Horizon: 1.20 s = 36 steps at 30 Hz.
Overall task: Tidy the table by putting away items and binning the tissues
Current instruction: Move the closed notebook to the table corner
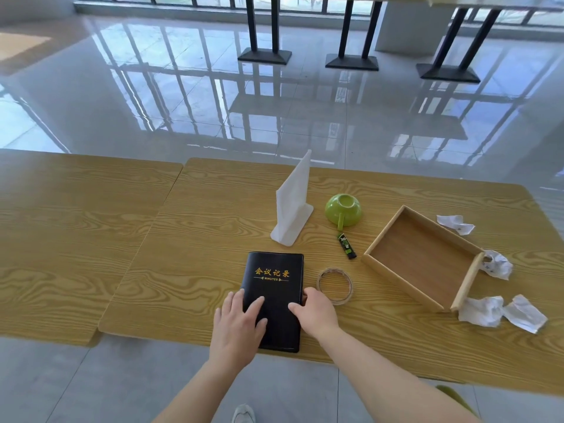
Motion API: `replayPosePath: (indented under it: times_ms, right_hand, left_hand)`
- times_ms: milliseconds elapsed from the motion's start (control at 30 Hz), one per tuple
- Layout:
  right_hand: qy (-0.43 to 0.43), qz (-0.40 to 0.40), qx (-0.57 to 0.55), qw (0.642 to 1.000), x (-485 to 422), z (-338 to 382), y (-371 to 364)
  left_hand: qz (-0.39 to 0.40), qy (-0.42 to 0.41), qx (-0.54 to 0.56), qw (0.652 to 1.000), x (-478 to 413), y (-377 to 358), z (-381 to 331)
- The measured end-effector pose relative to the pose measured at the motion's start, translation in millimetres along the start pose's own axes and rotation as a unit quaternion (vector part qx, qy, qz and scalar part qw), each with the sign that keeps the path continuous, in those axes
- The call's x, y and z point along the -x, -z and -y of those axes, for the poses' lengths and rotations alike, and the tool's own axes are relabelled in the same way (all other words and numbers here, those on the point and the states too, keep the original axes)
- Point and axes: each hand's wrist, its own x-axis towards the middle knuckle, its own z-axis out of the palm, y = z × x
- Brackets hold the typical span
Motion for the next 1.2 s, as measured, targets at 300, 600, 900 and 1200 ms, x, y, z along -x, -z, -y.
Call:
replayPosePath:
  times_ms: [300, 600, 900, 1200]
  right_hand:
    - [-0.016, -0.037, 0.038, 0.998, -1.9, 5.9, -10.9]
    - [-0.064, -0.057, -0.061, 0.994, -3.6, 1.6, -19.5]
    - [-0.059, -0.081, -0.138, 0.985, 4.6, 0.9, -19.1]
    - [-0.014, -0.133, -0.188, 0.973, 24.3, -8.0, 8.4]
  left_hand:
    - [0.053, 0.045, 0.095, 0.993, -7.8, -5.7, 11.8]
    - [0.044, 0.076, 0.165, 0.982, -16.2, -6.6, 7.3]
    - [0.015, 0.070, 0.205, 0.976, -15.2, -1.3, 9.5]
    - [-0.005, -0.012, 0.207, 0.978, -14.3, 15.1, -4.7]
